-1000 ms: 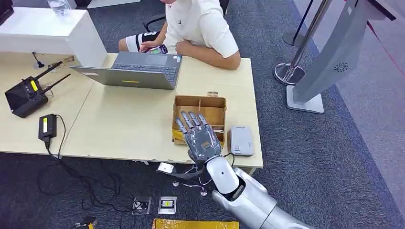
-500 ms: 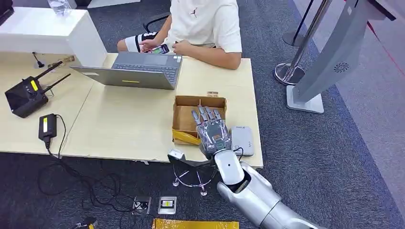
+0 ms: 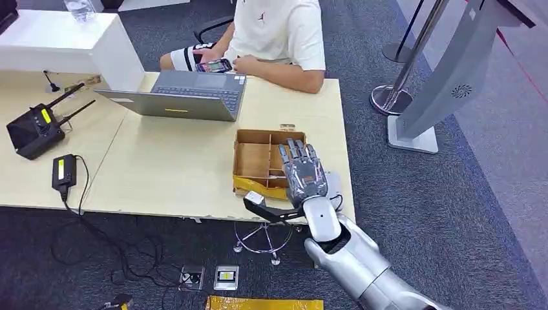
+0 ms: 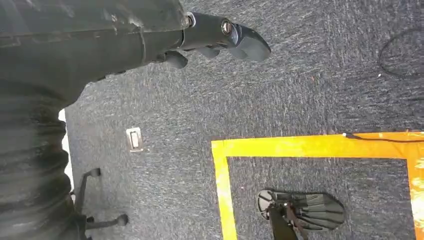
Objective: Pass the card to the sensor for recognition and then transmit it.
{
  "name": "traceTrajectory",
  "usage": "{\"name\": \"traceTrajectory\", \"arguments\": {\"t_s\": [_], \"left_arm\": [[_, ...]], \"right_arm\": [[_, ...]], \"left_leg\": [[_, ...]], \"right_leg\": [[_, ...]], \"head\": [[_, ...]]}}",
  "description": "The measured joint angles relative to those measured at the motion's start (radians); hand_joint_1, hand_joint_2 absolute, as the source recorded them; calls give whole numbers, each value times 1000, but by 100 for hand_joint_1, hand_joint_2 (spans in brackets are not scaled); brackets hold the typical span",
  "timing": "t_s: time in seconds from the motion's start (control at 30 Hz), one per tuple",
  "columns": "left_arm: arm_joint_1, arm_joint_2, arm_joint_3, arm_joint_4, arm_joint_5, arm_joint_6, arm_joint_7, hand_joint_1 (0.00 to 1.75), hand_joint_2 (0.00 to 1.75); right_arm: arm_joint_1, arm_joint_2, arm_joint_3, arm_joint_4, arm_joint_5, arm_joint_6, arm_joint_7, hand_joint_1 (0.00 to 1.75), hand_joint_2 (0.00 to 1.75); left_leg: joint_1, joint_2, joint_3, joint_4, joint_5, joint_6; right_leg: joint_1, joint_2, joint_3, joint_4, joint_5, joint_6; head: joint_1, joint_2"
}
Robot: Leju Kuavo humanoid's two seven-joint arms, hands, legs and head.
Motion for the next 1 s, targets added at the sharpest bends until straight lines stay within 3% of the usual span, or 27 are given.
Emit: {"name": "traceTrajectory", "arguments": {"t_s": [0.13, 0.23, 0.37, 0.77, 0.8, 1.0], "left_arm": [[0, 0, 0, 0, 0, -1, -2, 0, 175], [0, 0, 0, 0, 0, -1, -3, 0, 175], [0, 0, 0, 0, -3, -3, -4, 0, 175], [0, 0, 0, 0, 4, -16, -5, 0, 175], [0, 0, 0, 0, 4, -16, -5, 0, 175], [0, 0, 1, 0, 3, -16, -4, 0, 175]], "right_arm": [[-1, 5, 1, 8, 9, 8, -12, 7, 175], [-3, 14, 2, 16, 16, 11, -26, 17, 175], [-6, 29, 2, 31, 16, 16, -46, 12, 175], [-23, 71, 10, 80, 11, 18, -50, 51, 175], [-25, 73, 11, 84, 9, 17, -49, 63, 175], [-35, 76, 16, 104, -2, 8, -27, 58, 175]], "left_leg": [[0, 0, 0, 0, 0, 0], [0, 0, 0, 0, 0, 0], [0, 0, 0, 0, 0, 0], [0, 0, 0, 0, 0, 0], [0, 0, 0, 0, 0, 0], [0, 0, 0, 0, 0, 0]], "right_leg": [[0, 0, 0, 0, 0, 0], [0, 0, 0, 0, 0, 0], [0, 0, 0, 0, 0, 0], [0, 0, 0, 0, 0, 0], [0, 0, 0, 0, 0, 0], [0, 0, 0, 0, 0, 0]], "head": [[0, 0], [0, 0], [0, 0], [0, 0], [0, 0], [0, 0]]}}
